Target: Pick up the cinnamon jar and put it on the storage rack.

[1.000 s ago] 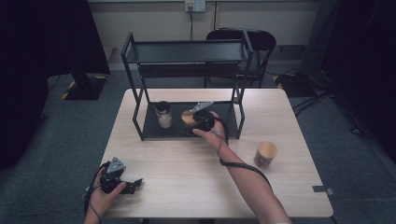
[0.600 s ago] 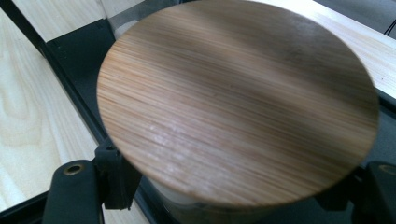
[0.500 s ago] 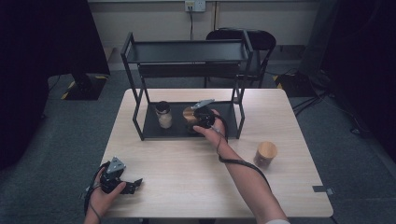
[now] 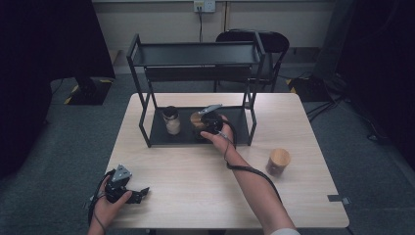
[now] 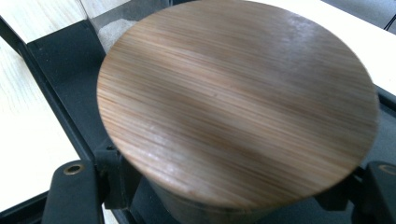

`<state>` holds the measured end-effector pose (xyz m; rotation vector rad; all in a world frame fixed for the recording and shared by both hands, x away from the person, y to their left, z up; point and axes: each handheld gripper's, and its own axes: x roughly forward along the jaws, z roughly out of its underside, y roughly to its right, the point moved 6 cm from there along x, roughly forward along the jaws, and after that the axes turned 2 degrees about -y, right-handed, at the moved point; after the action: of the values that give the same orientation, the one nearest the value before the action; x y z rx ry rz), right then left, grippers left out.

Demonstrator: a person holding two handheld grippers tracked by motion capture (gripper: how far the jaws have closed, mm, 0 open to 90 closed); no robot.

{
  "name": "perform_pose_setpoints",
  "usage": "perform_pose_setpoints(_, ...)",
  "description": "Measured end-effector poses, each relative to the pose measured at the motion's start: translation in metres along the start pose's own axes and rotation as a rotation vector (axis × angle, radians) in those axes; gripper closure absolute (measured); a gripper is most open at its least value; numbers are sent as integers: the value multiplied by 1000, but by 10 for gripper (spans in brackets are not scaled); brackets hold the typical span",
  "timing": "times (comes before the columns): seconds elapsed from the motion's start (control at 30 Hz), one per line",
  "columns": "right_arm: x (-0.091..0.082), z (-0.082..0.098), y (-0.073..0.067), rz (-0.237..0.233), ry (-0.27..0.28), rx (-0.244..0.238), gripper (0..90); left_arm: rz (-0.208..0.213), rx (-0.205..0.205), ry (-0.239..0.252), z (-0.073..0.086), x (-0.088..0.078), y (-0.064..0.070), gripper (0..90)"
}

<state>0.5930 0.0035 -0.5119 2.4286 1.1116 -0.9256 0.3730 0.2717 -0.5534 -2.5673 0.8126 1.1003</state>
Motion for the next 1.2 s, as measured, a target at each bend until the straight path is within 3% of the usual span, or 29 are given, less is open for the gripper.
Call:
perform_pose_setpoints(0.67,7,1,6,3,14,46,249,0,0,0,0,0,0,2)
perform_pose_setpoints(1.2,13,-2,9,31,29,54,248,0,0,0,0,0,0,2)
